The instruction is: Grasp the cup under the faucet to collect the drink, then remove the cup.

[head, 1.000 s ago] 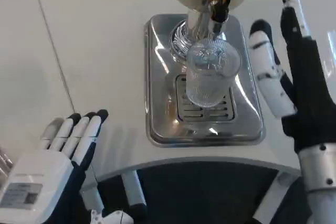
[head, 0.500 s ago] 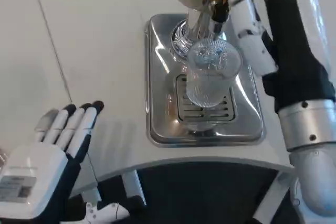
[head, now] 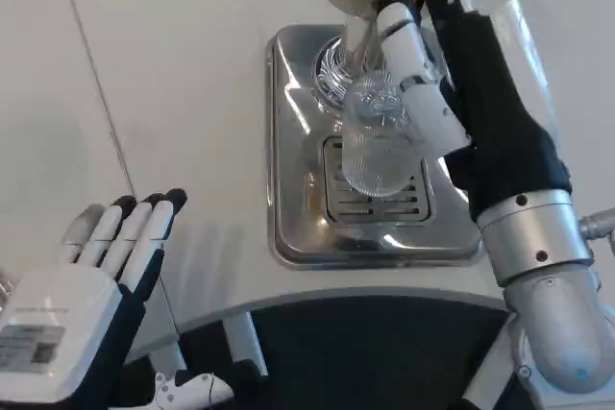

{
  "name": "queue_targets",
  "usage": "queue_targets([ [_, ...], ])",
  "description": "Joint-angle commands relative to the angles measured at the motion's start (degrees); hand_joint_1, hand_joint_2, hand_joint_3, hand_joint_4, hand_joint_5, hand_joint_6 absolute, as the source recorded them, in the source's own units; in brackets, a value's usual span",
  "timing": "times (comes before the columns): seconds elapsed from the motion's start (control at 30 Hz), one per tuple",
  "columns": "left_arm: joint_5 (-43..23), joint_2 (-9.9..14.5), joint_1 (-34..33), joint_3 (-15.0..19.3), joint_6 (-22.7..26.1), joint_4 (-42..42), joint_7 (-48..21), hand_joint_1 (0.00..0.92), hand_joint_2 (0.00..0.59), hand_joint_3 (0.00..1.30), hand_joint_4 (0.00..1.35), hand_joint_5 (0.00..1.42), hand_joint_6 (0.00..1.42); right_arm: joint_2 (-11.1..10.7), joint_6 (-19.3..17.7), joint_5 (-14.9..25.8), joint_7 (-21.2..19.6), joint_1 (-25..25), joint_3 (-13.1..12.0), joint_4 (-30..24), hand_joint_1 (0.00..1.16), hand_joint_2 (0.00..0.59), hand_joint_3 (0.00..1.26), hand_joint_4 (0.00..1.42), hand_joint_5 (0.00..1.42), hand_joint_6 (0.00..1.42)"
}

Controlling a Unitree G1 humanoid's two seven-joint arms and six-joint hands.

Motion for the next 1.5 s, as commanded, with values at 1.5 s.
queue_targets([
  [1.5, 3.2, -2.2, -9.1, -5.6, 0.7, 3.5, 0.0, 0.000, 0.044, 0.00, 0.00, 0.00, 0.01, -5.1, 17.8, -38.8, 27.3, -12.9, 15.9, -0.6, 0.00, 0.586, 0.00, 0.00, 0.00, 0.00],
])
